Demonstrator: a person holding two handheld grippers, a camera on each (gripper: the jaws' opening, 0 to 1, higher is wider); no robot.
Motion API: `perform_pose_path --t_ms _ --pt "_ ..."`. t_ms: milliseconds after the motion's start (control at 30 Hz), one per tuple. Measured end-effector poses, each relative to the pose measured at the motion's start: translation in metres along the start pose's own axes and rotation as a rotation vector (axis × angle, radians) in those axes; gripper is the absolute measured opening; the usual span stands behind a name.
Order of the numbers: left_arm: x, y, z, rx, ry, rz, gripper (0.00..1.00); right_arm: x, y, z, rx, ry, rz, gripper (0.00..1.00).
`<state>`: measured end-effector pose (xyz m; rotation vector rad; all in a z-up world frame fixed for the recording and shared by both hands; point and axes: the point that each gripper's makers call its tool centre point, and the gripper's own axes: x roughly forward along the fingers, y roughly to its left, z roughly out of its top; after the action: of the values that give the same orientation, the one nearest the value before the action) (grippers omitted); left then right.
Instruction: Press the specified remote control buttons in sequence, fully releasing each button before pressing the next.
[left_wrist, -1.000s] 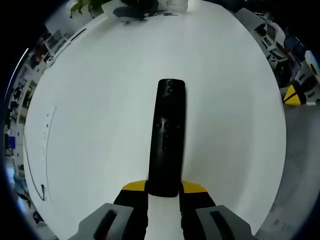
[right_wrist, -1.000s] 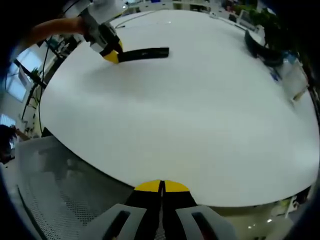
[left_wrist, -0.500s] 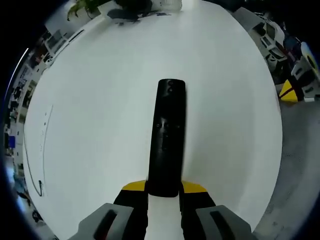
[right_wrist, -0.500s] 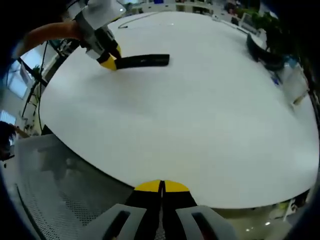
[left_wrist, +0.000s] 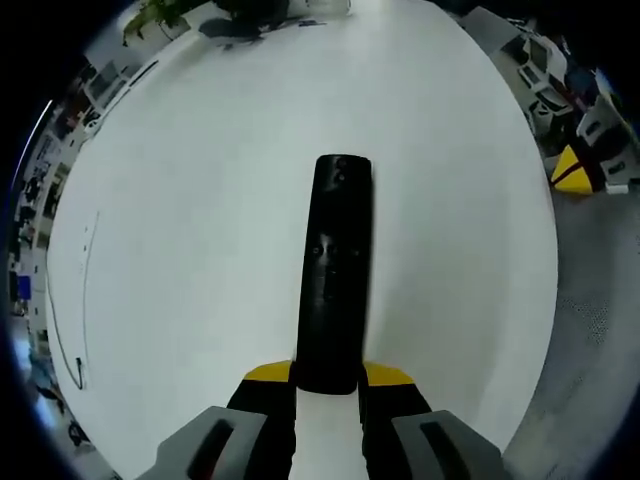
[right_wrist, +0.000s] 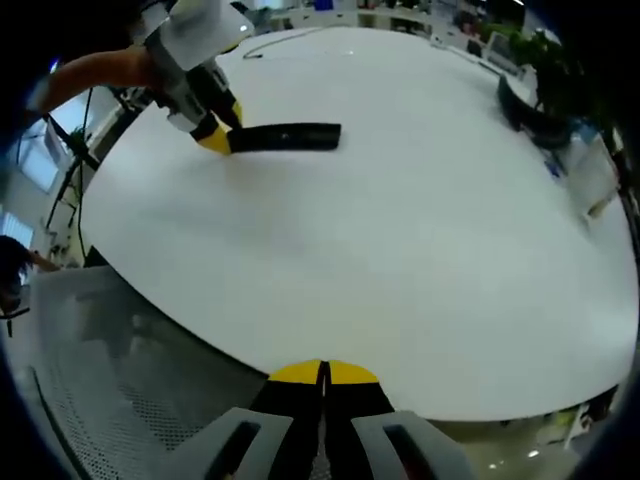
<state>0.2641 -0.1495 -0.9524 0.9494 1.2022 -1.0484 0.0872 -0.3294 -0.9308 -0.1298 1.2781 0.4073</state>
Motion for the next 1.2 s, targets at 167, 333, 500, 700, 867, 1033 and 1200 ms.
perform_pose_path --t_ms 167,333,500,700,867,1033,1200 --pt "0.000 -0.007 -0.001 -0.002 0.002 0.000 0.22 0.000 0.001 0.000 -0.020 -0.001 -0.004 0.00" --pt "-0.001 -0.015 -0.003 -0.001 0.002 -0.001 0.22 -0.001 0.000 0.000 -0.019 -0.006 0.000 0.00" --pt "-0.001 -0.022 -0.005 0.001 0.000 -0.001 0.22 -0.001 0.001 0.000 -0.033 -0.009 -0.003 0.00" --pt "-0.001 -0.032 -0.007 -0.002 -0.003 -0.001 0.22 -0.002 0.001 0.001 -0.037 -0.022 -0.005 0.00" --pt "-0.002 -0.040 -0.008 -0.016 0.000 0.002 0.22 -0.002 0.004 0.001 -0.064 -0.022 -0.006 0.00" --pt "-0.002 -0.053 -0.010 -0.012 0.009 0.005 0.22 -0.001 0.002 -0.001 -0.098 -0.013 -0.022 0.00" --pt "-0.003 -0.062 -0.012 -0.013 0.014 0.007 0.22 -0.002 -0.006 -0.002 -0.081 -0.020 -0.039 0.00"
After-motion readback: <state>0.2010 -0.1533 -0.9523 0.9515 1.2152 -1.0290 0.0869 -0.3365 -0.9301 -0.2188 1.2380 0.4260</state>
